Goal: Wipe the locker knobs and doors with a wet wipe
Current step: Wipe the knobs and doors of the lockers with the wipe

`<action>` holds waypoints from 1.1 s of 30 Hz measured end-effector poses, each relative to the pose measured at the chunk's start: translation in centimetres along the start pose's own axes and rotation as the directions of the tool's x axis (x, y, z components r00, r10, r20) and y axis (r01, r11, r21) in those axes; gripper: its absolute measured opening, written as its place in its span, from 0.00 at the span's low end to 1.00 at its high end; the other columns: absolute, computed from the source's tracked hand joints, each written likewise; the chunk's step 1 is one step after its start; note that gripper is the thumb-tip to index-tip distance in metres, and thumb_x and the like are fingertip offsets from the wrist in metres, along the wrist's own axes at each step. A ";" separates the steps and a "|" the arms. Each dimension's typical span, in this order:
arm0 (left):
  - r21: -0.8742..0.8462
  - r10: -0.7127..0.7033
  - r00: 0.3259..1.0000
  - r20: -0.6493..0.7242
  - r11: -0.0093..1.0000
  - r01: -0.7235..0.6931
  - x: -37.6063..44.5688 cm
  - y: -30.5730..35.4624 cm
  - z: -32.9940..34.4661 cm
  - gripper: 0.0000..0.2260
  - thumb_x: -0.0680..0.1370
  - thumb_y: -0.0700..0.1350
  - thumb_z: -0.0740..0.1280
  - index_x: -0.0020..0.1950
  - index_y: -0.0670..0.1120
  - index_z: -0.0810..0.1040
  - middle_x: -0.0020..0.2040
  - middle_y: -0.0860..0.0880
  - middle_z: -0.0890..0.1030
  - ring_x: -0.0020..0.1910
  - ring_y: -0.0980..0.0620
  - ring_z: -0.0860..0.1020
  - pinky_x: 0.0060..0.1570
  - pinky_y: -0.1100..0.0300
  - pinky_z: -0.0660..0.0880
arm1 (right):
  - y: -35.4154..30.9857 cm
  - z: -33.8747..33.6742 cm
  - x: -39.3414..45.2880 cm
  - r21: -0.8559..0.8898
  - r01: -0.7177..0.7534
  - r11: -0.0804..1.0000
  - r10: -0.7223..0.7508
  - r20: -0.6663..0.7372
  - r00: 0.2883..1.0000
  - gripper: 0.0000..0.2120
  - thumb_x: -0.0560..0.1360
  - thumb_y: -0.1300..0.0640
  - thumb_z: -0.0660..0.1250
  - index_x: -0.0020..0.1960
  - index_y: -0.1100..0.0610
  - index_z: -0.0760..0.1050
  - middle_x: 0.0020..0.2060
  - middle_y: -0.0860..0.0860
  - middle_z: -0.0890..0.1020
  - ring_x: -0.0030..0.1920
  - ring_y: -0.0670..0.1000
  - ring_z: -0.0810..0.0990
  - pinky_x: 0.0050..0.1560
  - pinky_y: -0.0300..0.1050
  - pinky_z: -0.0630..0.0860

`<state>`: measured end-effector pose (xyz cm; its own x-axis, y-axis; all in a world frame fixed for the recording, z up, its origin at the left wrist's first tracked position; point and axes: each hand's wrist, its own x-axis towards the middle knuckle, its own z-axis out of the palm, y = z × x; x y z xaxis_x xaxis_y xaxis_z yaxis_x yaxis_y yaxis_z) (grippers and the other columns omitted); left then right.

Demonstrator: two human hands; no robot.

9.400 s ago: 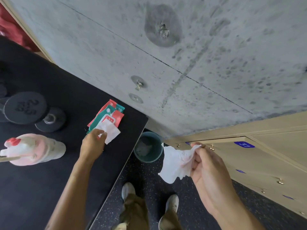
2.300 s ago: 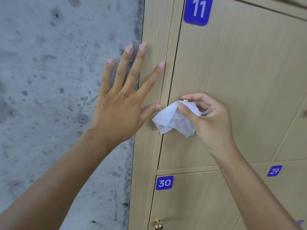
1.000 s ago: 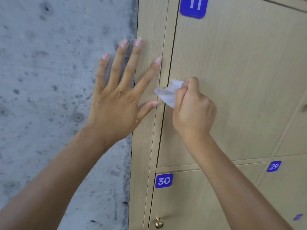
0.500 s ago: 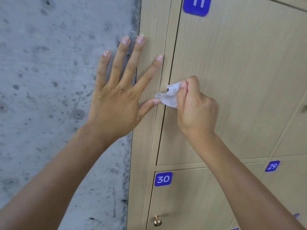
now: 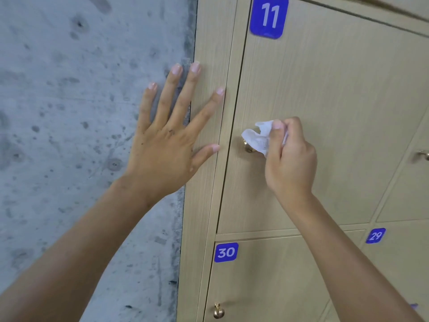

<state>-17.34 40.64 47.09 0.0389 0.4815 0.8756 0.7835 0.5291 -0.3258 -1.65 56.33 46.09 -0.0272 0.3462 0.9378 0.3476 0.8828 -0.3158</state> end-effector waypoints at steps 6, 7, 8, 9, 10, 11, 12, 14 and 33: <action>-0.061 -0.012 0.999 -0.030 0.998 0.010 0.2 0.1 -0.5 0.34 0.82 0.66 0.56 0.85 0.55 0.52 0.85 0.40 0.49 0.84 0.39 0.48 0.79 0.38 0.50 | 0.6 -1.3 0.2 0.119 -0.095 0.988 0.092 0.029 0.995 0.14 0.84 0.48 0.53 0.44 0.55 0.66 0.27 0.44 0.69 0.28 0.50 0.70 0.31 0.52 0.68; -0.099 -0.024 0.999 -0.043 0.995 0.019 0.2 0.2 -0.7 0.33 0.82 0.65 0.58 0.84 0.54 0.56 0.85 0.40 0.51 0.83 0.38 0.50 0.79 0.38 0.50 | 0.5 -1.5 0.3 0.134 -0.101 0.986 0.096 0.037 0.995 0.14 0.83 0.48 0.53 0.44 0.55 0.66 0.27 0.45 0.69 0.28 0.50 0.70 0.31 0.53 0.69; -0.138 -0.041 0.998 -0.056 0.990 0.033 0.4 0.4 -1.0 0.32 0.81 0.63 0.60 0.83 0.53 0.60 0.84 0.40 0.53 0.83 0.38 0.52 0.79 0.38 0.50 | 0.4 -1.6 0.5 0.145 -0.100 0.984 0.094 0.046 0.995 0.15 0.82 0.47 0.53 0.43 0.56 0.66 0.27 0.45 0.69 0.28 0.50 0.70 0.31 0.54 0.70; -0.167 -0.058 0.996 -0.066 0.985 0.046 0.6 0.4 -1.3 0.31 0.81 0.62 0.61 0.81 0.52 0.64 0.84 0.40 0.55 0.82 0.37 0.54 0.78 0.38 0.51 | 0.2 -1.7 0.7 0.150 -0.091 0.984 0.084 0.054 0.995 0.14 0.82 0.47 0.53 0.43 0.56 0.65 0.27 0.45 0.69 0.28 0.50 0.70 0.31 0.54 0.69; -0.182 -0.069 0.995 -0.071 0.982 0.055 0.8 0.5 -1.5 0.30 0.80 0.62 0.63 0.80 0.52 0.67 0.83 0.39 0.57 0.82 0.37 0.56 0.77 0.38 0.53 | 0.0 -1.7 0.9 0.152 -0.075 0.986 0.067 0.060 0.996 0.13 0.81 0.48 0.54 0.44 0.56 0.65 0.26 0.45 0.68 0.28 0.50 0.69 0.31 0.53 0.69; -0.184 -0.071 0.995 -0.074 0.981 0.057 1.2 0.4 -1.8 0.29 0.80 0.61 0.63 0.78 0.52 0.69 0.82 0.39 0.59 0.80 0.36 0.58 0.76 0.38 0.54 | -0.2 -1.8 1.1 0.153 -0.055 0.987 0.045 0.065 0.997 0.11 0.81 0.50 0.55 0.44 0.55 0.65 0.26 0.45 0.68 0.27 0.51 0.69 0.30 0.53 0.69; -0.181 -0.070 0.995 -0.075 0.982 0.055 1.5 0.3 -2.0 0.28 0.79 0.61 0.64 0.78 0.52 0.70 0.81 0.39 0.60 0.79 0.36 0.59 0.75 0.37 0.56 | -0.4 -1.9 1.4 0.154 -0.033 0.987 0.022 0.070 0.997 0.09 0.80 0.51 0.56 0.45 0.55 0.65 0.26 0.45 0.68 0.27 0.53 0.69 0.29 0.53 0.69; -0.177 -0.066 0.994 -0.082 0.983 0.050 2.4 0.0 -2.4 0.28 0.79 0.61 0.64 0.77 0.51 0.70 0.81 0.39 0.61 0.78 0.35 0.60 0.74 0.38 0.58 | -0.8 -2.1 2.0 0.159 0.007 0.987 -0.019 0.071 0.997 0.07 0.80 0.52 0.56 0.46 0.55 0.65 0.26 0.48 0.69 0.27 0.55 0.70 0.29 0.53 0.68; -0.119 -0.013 0.972 -0.234 0.993 -0.015 15.8 -4.6 -7.7 0.31 0.79 0.62 0.60 0.80 0.52 0.65 0.83 0.42 0.57 0.82 0.39 0.55 0.75 0.40 0.55 | -5.3 -5.6 15.0 0.266 0.187 0.946 -0.202 0.029 0.979 0.05 0.82 0.50 0.62 0.51 0.50 0.67 0.39 0.42 0.76 0.40 0.42 0.76 0.37 0.38 0.68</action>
<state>-15.54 40.47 65.13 0.1726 0.2981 0.9388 0.8511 0.4346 -0.2945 1.32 55.12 62.64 -0.1240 0.1698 0.9777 0.0747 0.9841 -0.1614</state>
